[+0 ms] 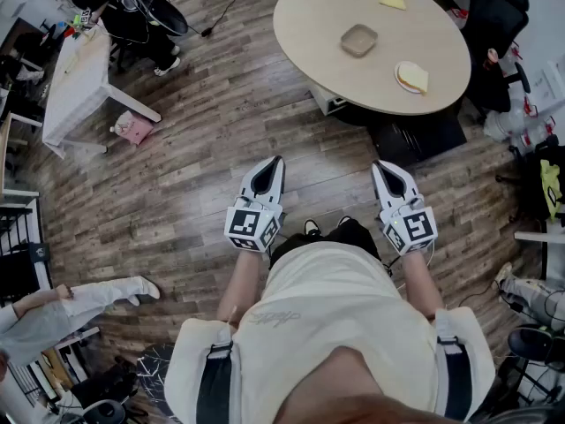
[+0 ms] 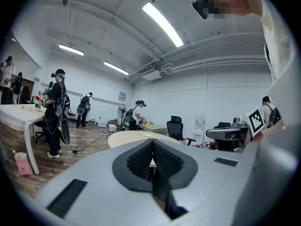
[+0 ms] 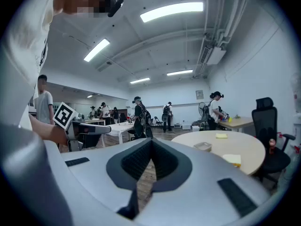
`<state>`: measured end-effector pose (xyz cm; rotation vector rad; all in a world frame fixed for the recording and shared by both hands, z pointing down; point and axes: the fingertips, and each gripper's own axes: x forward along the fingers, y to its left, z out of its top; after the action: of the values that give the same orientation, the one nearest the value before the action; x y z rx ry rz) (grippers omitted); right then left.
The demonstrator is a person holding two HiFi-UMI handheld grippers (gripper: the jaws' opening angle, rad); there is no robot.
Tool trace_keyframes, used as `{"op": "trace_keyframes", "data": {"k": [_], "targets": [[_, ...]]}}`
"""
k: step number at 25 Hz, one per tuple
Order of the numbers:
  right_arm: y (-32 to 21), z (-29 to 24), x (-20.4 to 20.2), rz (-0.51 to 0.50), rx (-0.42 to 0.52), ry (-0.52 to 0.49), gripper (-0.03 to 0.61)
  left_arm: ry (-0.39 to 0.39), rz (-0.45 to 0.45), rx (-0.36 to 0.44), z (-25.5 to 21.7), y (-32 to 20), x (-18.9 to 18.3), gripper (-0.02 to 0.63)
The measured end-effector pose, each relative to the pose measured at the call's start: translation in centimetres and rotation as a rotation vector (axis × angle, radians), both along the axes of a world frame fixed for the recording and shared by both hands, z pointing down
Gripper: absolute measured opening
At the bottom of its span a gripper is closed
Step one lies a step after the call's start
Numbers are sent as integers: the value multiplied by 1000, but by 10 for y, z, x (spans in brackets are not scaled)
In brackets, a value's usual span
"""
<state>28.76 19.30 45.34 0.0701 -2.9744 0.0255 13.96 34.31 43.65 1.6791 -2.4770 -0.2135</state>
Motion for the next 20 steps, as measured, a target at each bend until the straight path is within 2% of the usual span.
{"op": "trace_keyframes", "data": {"k": [15, 20], "targets": [[0, -7, -3, 19, -13, -37, 6, -12, 8, 13, -8, 1, -6, 18], [2, -4, -6, 20, 1, -26, 6, 13, 4, -2, -1, 3, -8, 21]]}}
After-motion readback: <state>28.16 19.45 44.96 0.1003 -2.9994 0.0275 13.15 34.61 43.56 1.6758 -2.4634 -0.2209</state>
